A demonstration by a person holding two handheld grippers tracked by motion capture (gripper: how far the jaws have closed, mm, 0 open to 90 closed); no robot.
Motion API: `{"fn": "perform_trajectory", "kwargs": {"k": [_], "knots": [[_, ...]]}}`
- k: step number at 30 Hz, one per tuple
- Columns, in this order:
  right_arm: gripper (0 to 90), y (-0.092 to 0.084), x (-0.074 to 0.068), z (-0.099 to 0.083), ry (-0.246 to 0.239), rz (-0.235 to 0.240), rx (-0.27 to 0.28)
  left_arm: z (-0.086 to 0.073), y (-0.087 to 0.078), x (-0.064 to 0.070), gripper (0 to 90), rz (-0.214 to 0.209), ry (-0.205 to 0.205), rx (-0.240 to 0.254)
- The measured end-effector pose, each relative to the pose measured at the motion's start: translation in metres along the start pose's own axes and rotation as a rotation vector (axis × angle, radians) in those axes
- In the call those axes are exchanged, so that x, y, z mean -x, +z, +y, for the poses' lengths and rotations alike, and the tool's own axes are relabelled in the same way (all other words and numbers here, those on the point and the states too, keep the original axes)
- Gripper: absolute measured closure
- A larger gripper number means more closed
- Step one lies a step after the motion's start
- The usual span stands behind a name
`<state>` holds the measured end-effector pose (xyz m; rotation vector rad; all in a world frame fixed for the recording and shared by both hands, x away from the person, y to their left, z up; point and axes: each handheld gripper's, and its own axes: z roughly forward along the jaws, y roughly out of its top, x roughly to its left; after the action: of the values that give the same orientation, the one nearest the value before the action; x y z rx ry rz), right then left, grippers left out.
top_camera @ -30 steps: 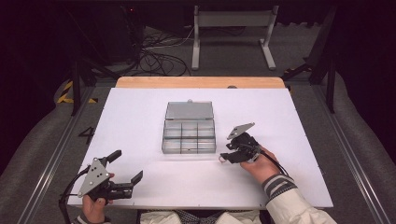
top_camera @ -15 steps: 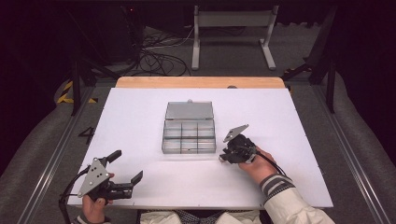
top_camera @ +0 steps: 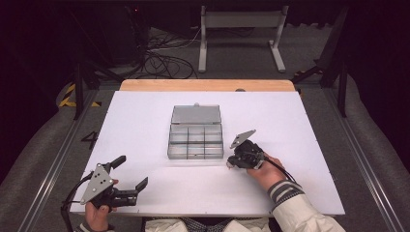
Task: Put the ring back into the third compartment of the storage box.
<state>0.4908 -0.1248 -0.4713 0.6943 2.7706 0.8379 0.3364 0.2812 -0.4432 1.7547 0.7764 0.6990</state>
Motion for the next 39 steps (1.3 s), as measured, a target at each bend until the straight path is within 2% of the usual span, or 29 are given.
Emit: {"fn": "perform_trajectory", "kwargs": {"k": [11,22,39], "knots": [[86.6,-0.003,0.000,0.000,0.007,-0.002,0.003,0.000,0.000,0.000,3.6,-0.001,0.000,-0.001],[86.6,-0.024,-0.002,0.002,-0.001,-0.029,0.066,0.000,0.000,0.000,3.6,-0.003,0.006,-0.001],[86.5,-0.048,-0.006,0.012,0.002,-0.028,0.150,0.000,0.001,0.000,3.6,-0.003,0.000,-0.004]]}}
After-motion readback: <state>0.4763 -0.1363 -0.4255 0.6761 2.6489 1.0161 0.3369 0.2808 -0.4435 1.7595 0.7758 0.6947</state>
